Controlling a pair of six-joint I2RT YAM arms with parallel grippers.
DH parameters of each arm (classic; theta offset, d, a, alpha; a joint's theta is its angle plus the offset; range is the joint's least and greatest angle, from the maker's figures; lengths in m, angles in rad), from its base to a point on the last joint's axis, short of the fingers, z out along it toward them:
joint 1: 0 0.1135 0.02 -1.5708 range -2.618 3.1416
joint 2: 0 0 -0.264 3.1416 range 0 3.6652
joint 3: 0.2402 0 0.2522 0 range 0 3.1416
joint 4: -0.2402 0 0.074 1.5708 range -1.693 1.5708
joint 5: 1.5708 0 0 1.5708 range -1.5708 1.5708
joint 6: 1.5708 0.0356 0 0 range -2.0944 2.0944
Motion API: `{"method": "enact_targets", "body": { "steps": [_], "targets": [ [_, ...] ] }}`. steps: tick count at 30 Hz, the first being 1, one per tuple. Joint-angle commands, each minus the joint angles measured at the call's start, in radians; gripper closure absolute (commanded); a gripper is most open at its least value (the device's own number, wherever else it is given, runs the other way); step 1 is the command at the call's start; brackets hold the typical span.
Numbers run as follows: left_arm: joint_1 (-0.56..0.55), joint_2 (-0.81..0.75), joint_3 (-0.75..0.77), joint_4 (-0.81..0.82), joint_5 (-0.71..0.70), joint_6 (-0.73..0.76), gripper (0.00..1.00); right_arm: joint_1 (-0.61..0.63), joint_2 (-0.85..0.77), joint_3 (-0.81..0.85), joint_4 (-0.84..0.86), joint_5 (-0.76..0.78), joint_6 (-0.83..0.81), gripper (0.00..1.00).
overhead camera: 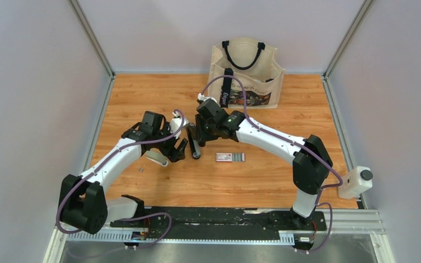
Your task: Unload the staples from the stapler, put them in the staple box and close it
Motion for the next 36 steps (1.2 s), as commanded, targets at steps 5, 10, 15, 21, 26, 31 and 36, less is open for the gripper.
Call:
{"method": "enact_targets", "body": {
  "steps": [5,10,15,21,26,31,36],
  "targets": [
    [-0.008,0.087,0.016,0.098,0.013,0.000,0.14,0.005,-0.086,0.017,0.073,-0.009,0.032,1.00],
    [-0.008,0.085,0.010,0.135,0.047,-0.017,0.14,0.002,-0.140,0.010,0.082,-0.019,0.060,1.00],
    [-0.008,0.061,-0.005,0.153,0.125,-0.019,0.14,-0.006,-0.204,-0.018,0.119,-0.022,0.113,1.00],
    [-0.008,0.013,-0.071,0.242,0.213,-0.057,0.13,-0.012,-0.255,-0.061,0.164,-0.040,0.156,1.00],
    [-0.007,0.021,-0.061,0.250,0.239,-0.072,0.13,-0.012,-0.282,-0.090,0.187,-0.045,0.175,1.00],
    [-0.007,0.019,-0.067,0.273,0.231,-0.075,0.15,-0.013,-0.296,-0.121,0.210,-0.048,0.191,1.00],
    [-0.004,0.021,-0.071,0.284,0.225,-0.071,0.24,-0.023,-0.322,-0.161,0.250,-0.114,0.239,1.00]
  ]
}}
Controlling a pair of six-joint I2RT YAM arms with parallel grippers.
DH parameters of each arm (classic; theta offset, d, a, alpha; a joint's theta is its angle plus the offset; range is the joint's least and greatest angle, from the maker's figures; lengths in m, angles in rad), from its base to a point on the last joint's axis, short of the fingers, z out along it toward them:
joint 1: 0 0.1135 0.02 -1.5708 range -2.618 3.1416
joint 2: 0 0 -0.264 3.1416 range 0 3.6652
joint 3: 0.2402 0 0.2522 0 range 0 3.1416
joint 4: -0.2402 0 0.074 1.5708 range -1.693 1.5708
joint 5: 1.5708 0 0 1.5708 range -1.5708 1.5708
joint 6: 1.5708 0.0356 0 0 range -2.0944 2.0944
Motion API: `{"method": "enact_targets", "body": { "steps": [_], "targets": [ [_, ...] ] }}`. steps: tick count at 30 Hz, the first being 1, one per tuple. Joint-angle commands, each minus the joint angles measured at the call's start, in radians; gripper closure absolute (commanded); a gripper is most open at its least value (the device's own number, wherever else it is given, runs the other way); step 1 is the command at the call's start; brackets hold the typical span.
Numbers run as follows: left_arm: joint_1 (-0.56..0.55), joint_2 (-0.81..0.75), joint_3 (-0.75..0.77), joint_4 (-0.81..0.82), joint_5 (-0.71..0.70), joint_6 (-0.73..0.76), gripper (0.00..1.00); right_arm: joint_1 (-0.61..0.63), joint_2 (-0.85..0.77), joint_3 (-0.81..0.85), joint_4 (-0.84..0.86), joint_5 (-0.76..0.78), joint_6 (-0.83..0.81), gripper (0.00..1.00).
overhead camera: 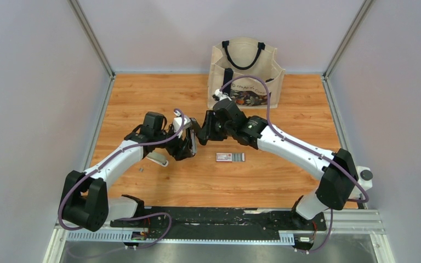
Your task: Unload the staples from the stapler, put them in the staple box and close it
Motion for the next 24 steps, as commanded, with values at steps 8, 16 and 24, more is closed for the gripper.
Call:
{"method": "enact_targets", "body": {
  "steps": [8,16,24],
  "targets": [
    [0.002,-0.011,0.008,0.021,0.042,0.013,0.30,-0.025,-0.131,-0.056,0.206,-0.075,0.109,1.00],
    [0.002,-0.012,0.022,0.021,0.043,0.024,0.55,-0.027,-0.142,-0.079,0.261,-0.134,0.144,1.00],
    [0.024,-0.018,0.068,-0.008,0.036,0.088,0.76,-0.027,-0.143,-0.108,0.231,-0.160,0.104,1.00]
  ]
}}
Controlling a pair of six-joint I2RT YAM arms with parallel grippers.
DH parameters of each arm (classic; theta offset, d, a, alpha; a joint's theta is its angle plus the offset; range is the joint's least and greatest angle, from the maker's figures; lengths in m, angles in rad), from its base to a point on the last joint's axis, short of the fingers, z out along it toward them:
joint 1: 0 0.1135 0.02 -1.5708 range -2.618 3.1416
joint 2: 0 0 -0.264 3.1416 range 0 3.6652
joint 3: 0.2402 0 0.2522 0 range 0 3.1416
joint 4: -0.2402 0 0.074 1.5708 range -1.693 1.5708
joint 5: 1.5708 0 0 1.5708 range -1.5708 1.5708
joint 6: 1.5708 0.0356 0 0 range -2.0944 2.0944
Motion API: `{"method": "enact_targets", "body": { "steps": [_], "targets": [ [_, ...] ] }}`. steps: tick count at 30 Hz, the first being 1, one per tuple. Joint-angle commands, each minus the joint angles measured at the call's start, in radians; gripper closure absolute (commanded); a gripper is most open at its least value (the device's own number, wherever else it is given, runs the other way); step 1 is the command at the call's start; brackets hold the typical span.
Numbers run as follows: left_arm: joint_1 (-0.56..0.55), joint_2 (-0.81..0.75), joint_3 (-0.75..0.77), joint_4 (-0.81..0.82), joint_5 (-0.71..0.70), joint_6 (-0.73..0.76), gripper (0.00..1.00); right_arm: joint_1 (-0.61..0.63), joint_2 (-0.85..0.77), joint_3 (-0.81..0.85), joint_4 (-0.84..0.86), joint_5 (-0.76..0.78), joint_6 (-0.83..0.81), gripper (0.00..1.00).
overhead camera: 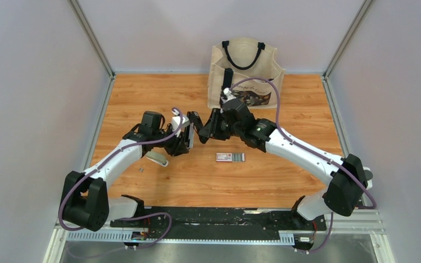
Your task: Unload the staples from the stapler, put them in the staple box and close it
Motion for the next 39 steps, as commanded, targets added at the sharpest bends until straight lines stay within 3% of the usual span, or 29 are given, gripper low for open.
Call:
{"method": "enact_targets", "body": {
  "steps": [1,8,14,23,32,39],
  "targets": [
    [0.001,-0.018,0.064,-0.016,0.013,0.095,0.78,0.008,-0.056,-0.012,0.115,-0.091,0.002,1.00],
    [0.001,-0.041,0.075,-0.069,-0.188,0.297,0.83,0.008,-0.050,-0.069,0.067,-0.148,-0.144,1.00],
    [-0.008,-0.038,0.033,0.015,-0.315,0.359,0.87,0.013,-0.076,-0.174,0.078,-0.136,-0.244,1.00],
    [-0.027,-0.017,-0.013,0.144,-0.426,0.423,0.88,0.016,-0.161,-0.319,0.125,-0.136,-0.317,1.00],
    [-0.053,0.018,-0.019,0.154,-0.506,0.512,0.87,0.048,-0.182,-0.414,0.141,-0.076,-0.376,1.00],
    [-0.064,0.034,-0.036,0.206,-0.555,0.534,0.87,0.129,-0.188,-0.460,0.122,0.056,-0.425,1.00]
  ]
}}
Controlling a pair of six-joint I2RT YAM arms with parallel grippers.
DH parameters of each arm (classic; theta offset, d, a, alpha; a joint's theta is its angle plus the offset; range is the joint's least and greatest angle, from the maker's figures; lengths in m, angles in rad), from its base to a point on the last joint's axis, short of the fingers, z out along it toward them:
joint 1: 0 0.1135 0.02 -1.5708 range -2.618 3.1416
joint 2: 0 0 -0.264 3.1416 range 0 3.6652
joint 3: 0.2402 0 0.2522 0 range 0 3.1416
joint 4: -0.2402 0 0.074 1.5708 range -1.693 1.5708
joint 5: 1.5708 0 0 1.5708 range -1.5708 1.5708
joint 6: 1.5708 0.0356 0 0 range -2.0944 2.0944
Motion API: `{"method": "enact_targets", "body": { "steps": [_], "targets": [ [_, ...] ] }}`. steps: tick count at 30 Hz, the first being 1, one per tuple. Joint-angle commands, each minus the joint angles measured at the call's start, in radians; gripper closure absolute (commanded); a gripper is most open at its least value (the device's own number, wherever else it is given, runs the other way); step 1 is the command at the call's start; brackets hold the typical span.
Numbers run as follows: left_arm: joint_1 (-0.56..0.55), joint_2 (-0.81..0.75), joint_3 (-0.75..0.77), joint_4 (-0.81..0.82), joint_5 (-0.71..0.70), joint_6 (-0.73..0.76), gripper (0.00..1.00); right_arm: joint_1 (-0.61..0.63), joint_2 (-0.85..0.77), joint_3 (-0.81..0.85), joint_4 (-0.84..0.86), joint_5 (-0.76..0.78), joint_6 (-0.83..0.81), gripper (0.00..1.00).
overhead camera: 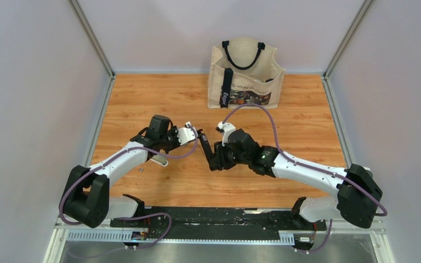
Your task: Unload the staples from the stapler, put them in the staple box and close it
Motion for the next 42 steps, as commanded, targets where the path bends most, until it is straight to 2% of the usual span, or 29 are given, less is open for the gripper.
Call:
{"method": "enact_targets", "body": {
  "steps": [1,13,20,23,27,29,31,34,37,38,42],
  "targets": [
    [0.008,0.004,0.003,0.112,-0.100,0.038,0.87,0.053,-0.032,-0.045,-0.069,0.120,-0.067,1.00],
    [-0.010,-0.018,-0.046,0.184,-0.142,0.148,0.88,0.104,-0.060,-0.137,-0.040,0.202,-0.011,1.00],
    [-0.039,-0.004,-0.074,0.214,-0.163,0.153,0.88,0.106,-0.045,-0.111,-0.042,0.209,-0.016,1.00],
    [-0.041,-0.027,-0.035,0.148,-0.136,0.077,0.88,0.107,-0.034,-0.051,-0.072,0.247,-0.033,1.00],
    [-0.041,-0.071,0.051,-0.015,0.011,-0.074,0.81,0.092,-0.025,0.067,-0.105,0.333,-0.045,1.00],
    [-0.041,-0.105,0.064,-0.071,0.128,-0.147,0.77,0.063,-0.016,0.142,-0.112,0.356,-0.042,1.00],
    [-0.041,-0.126,0.061,-0.096,0.235,-0.180,0.73,0.023,0.006,0.193,-0.120,0.355,-0.042,1.00],
    [-0.041,-0.140,0.066,-0.173,0.320,-0.201,0.65,-0.014,0.056,0.288,-0.138,0.331,-0.053,1.00],
    [-0.041,-0.157,0.065,-0.197,0.314,-0.189,0.56,-0.028,0.128,0.377,-0.174,0.332,-0.087,1.00],
    [-0.041,-0.172,0.061,-0.207,0.305,-0.178,0.50,-0.031,0.144,0.394,-0.178,0.334,-0.094,1.00],
    [-0.038,-0.220,0.042,-0.202,0.259,-0.184,0.43,-0.045,0.211,0.455,-0.185,0.332,-0.123,1.00]
  ]
}}
